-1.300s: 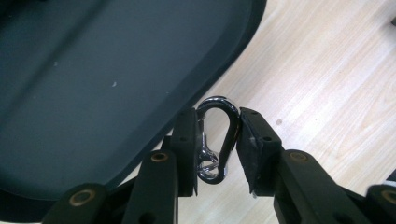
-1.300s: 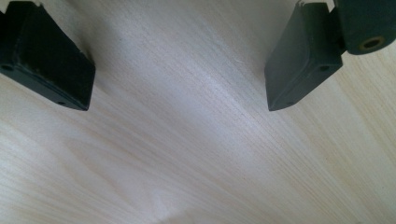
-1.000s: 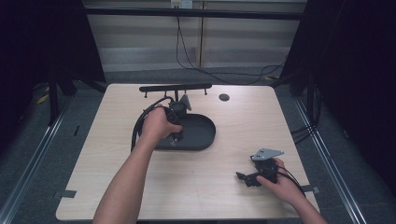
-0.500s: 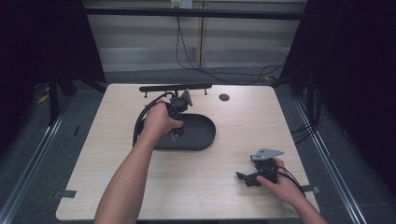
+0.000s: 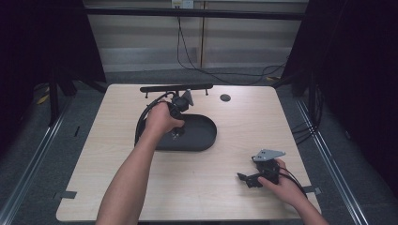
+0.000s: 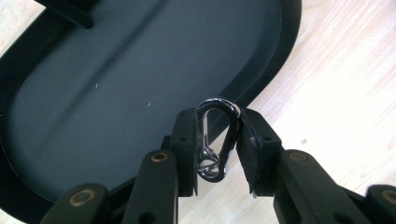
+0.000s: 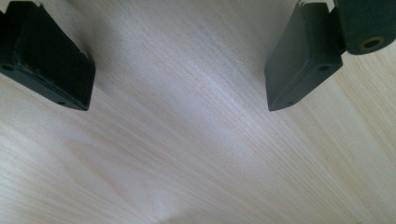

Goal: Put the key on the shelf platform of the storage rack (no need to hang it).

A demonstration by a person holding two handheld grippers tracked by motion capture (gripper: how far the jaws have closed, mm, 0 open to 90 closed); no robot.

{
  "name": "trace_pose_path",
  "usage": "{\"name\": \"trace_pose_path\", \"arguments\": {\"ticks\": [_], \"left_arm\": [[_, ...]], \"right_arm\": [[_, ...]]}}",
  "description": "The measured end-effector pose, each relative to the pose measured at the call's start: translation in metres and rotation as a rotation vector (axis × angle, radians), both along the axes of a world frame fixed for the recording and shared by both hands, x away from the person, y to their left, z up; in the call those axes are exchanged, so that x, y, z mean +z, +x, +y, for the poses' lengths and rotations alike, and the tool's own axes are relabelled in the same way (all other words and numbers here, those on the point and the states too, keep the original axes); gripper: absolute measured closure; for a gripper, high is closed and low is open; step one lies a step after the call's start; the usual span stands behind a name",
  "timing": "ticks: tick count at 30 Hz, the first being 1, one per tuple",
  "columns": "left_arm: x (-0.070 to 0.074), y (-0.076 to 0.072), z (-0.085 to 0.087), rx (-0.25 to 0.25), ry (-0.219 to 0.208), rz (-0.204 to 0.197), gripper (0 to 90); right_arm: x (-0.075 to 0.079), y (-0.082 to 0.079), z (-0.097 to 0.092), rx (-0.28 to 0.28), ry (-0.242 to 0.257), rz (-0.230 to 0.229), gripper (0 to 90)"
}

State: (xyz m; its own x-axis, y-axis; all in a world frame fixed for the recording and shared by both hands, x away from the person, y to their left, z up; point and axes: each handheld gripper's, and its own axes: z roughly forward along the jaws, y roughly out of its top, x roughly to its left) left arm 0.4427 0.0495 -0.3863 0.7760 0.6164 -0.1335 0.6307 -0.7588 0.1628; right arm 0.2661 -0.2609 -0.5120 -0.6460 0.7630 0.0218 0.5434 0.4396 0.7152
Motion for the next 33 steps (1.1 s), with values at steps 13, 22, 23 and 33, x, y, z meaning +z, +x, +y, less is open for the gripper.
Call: {"name": "trace_pose_path", "arguments": {"ticks": [13, 22, 23, 33], "left_arm": [[-0.013, 0.007, 0.003, 0.017, 0.004, 0.003, 69.3], [-0.022, 0.010, 0.003, 0.027, 0.017, -0.014, 69.2], [-0.023, 0.010, 0.003, 0.024, 0.018, -0.015, 69.2], [-0.034, 0.014, 0.001, 0.029, 0.021, -0.021, 69.2]], "right_arm": [[0.000, 0.000, 0.000, -0.003, -0.001, 0.000, 8.4], [0.000, 0.000, 0.000, -0.003, -0.002, 0.000, 8.4], [0.000, -0.001, 0.000, -0.005, -0.002, 0.002, 8.4], [0.000, -0.001, 0.000, -0.004, -0.001, 0.002, 8.4]]}}
